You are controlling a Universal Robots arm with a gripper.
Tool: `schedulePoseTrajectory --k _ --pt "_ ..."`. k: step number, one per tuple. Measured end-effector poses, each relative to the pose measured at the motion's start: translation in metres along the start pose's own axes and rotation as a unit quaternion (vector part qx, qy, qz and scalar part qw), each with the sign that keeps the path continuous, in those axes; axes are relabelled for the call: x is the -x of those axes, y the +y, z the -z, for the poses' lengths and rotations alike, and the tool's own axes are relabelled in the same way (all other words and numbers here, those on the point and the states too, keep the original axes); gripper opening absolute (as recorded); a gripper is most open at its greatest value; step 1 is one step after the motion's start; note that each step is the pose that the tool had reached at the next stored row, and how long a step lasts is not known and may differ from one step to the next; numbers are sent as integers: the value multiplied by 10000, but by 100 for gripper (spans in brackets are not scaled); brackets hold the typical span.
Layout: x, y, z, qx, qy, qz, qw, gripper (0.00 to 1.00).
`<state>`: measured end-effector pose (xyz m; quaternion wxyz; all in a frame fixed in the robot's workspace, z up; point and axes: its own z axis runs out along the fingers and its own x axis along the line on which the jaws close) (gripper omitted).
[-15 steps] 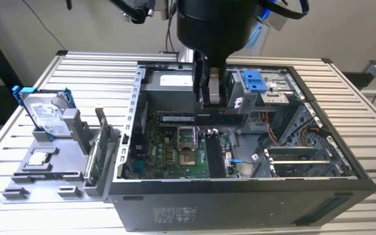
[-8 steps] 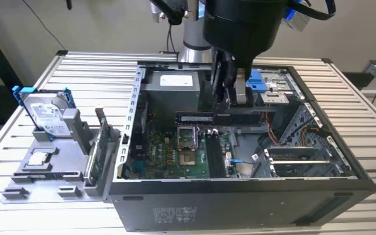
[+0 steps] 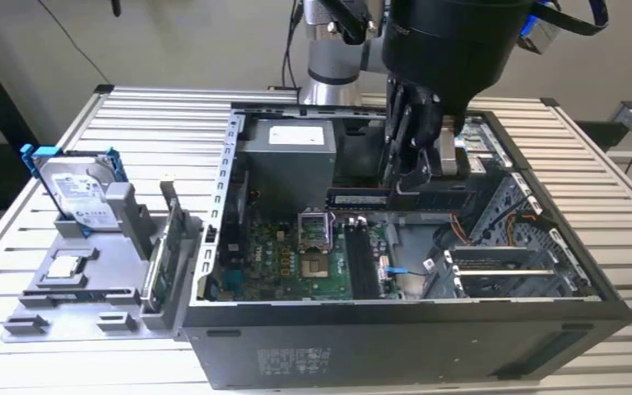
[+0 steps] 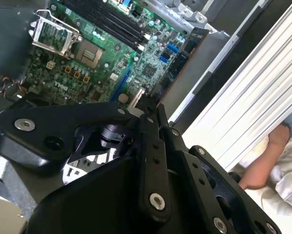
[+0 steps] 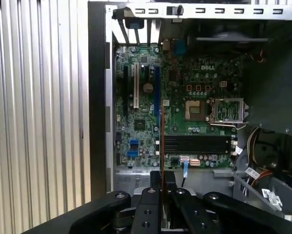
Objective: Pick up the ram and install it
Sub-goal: 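Pick up the ram and move it above insertion slot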
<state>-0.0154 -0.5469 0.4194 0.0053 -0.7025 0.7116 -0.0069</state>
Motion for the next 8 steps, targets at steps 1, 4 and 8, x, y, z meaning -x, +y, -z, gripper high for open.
schedulePoseTrajectory --k 1,4,8 --pt "1 -31 -1 0 0 1 10000 14" --pt "1 -115 -2 0 0 5 10000 14" --pt "3 -210 -3 0 0 9 10000 14"
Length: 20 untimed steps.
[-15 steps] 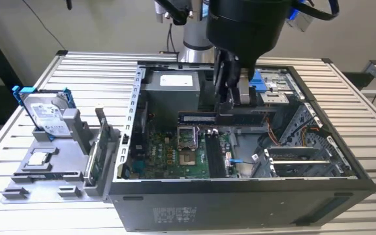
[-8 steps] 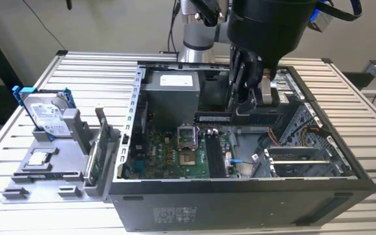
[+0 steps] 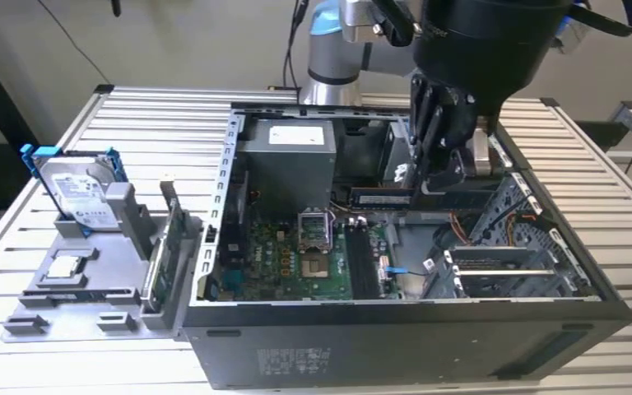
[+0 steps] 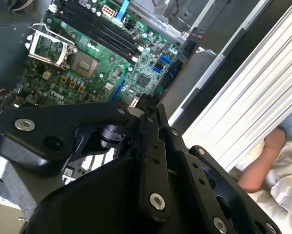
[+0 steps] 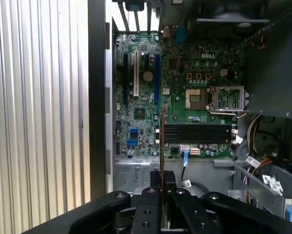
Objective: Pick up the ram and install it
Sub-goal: 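Pick up the ram and move it above insertion slot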
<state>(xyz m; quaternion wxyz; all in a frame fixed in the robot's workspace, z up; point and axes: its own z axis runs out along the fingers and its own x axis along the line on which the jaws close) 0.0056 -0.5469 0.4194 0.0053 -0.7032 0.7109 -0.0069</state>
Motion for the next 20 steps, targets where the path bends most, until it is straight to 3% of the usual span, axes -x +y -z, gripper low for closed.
schedulePoseTrajectory --k 4,13,20 --pt "1 -47 -1 0 0 2 10000 14" --pt "6 -51 -1 0 0 2 10000 14" --pt "139 -49 -1 0 0 1 10000 14"
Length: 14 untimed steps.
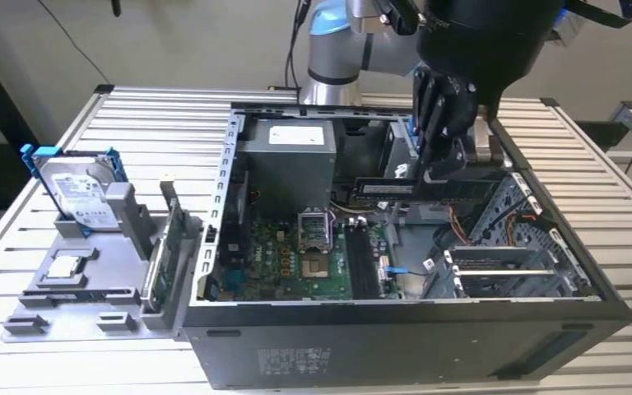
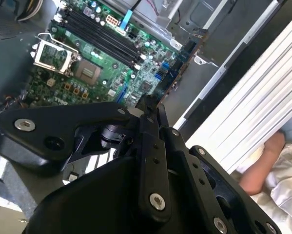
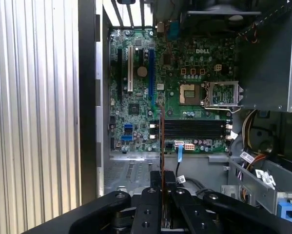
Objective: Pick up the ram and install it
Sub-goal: 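Pick up the ram and move it above insertion slot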
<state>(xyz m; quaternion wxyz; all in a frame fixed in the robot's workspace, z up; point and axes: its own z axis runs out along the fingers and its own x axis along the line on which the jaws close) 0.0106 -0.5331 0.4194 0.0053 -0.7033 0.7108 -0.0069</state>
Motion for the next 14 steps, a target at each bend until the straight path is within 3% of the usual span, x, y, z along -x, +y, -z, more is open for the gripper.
schedulePoseTrajectory --k 14 --pt "381 4 0 0 0 0 10000 14"
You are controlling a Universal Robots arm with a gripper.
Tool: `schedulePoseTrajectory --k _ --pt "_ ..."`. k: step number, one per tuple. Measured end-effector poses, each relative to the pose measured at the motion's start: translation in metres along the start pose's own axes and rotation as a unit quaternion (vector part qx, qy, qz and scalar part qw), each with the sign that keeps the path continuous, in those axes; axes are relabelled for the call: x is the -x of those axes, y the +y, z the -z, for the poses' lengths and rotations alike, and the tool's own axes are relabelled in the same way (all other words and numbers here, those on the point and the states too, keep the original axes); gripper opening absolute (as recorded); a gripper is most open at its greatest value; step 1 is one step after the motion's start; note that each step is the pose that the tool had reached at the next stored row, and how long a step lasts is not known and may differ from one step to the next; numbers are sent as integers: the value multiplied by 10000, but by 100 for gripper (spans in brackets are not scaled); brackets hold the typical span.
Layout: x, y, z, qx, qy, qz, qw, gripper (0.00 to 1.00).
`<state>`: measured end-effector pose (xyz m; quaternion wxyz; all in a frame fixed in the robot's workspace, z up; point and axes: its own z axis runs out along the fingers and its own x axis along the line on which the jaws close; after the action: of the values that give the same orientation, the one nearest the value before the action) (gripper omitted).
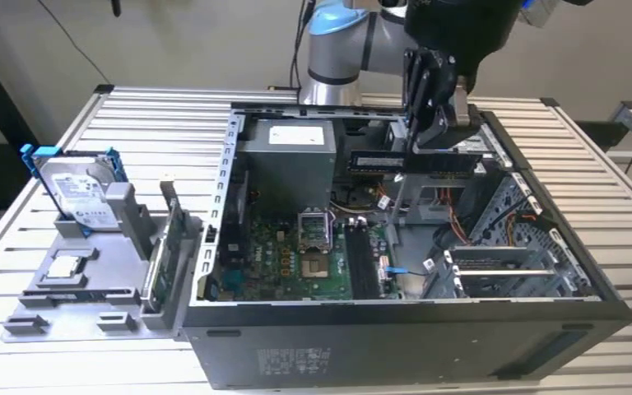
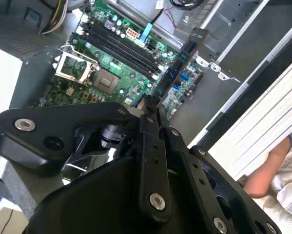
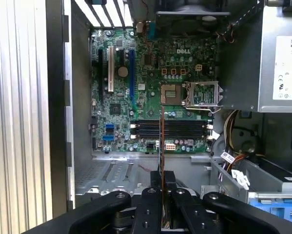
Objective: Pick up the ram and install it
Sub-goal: 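Pick up the ram and move it above insertion slot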
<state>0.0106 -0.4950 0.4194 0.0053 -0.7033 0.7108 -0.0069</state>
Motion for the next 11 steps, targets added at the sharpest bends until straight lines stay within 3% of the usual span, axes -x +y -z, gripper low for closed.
schedulePoseTrajectory --k 11 --pt "277 11 1 0 -1 0 10000 14"
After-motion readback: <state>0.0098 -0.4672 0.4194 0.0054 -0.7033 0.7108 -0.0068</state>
